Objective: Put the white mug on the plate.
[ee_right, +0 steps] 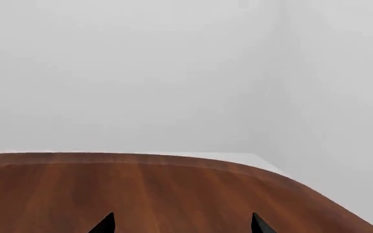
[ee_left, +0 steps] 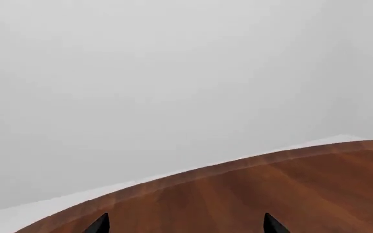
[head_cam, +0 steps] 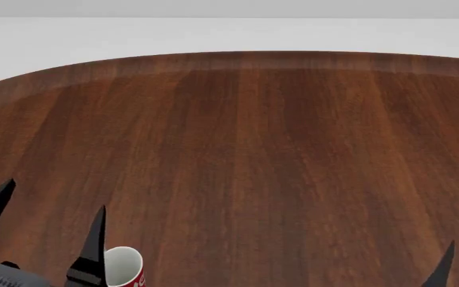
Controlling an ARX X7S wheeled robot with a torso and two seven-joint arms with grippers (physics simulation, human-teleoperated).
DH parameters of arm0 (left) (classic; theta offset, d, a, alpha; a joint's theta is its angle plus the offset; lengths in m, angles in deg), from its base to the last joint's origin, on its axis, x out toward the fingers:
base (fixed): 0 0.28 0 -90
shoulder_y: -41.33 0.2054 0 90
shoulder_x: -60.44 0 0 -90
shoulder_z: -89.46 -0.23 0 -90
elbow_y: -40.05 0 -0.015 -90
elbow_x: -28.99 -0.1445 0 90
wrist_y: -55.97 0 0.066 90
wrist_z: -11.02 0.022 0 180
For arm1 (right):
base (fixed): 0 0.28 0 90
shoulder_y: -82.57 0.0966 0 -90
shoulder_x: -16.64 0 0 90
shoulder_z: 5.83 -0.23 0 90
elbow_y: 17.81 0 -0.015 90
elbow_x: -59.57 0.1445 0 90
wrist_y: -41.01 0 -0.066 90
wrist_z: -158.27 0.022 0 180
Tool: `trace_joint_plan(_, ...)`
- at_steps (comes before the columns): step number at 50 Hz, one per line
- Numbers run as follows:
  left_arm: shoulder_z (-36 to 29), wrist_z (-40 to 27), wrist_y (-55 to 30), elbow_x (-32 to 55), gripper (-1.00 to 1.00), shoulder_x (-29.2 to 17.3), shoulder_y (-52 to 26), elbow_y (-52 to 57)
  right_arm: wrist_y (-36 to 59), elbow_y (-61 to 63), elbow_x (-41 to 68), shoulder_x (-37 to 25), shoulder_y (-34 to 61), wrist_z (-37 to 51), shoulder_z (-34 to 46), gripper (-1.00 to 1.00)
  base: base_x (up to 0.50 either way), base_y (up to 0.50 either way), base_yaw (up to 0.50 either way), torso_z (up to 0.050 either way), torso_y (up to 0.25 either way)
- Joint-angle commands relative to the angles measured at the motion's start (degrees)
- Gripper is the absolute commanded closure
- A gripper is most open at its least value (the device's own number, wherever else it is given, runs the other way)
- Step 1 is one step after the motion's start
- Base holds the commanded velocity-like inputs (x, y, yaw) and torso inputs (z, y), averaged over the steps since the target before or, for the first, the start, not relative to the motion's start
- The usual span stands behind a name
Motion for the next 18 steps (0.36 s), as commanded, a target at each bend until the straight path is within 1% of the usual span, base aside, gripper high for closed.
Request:
trace_joint_plan(1,0.49,0.36,-3.32,1.60,-1.00,-0.84,-4.04,2.09,2.24,-0.10,3.96,-4.91,2.26,1.53,-2.71,-1.00,0.00,0.00,0.00,0.000,0.000)
trace_joint_plan(9,0.22,0.83,-5.77,2.29,-1.00,-1.25,-7.71,2.94,3.47,-0.82,7.90,-8.50,4.11,2.33,-5.74,-1.00,0.00,0.00,0.00,0.000,0.000)
trace_joint_plan(14,0.70,1.00,-7.12,3.40,-1.00,-1.44,-9.35,3.40,3.87,-1.27,8.82,-9.95,4.85,2.43,-6.50,-1.00,0.00,0.00,0.00,0.000,0.000)
trace_joint_plan(18,1.48,1.38,-8.66,5.00,-1.00,-1.51,-11.44,3.52,4.54,-1.98,11.56,-11.69,6.58,2.96,-8.10,-1.00,0.00,0.00,0.00,0.000,0.000)
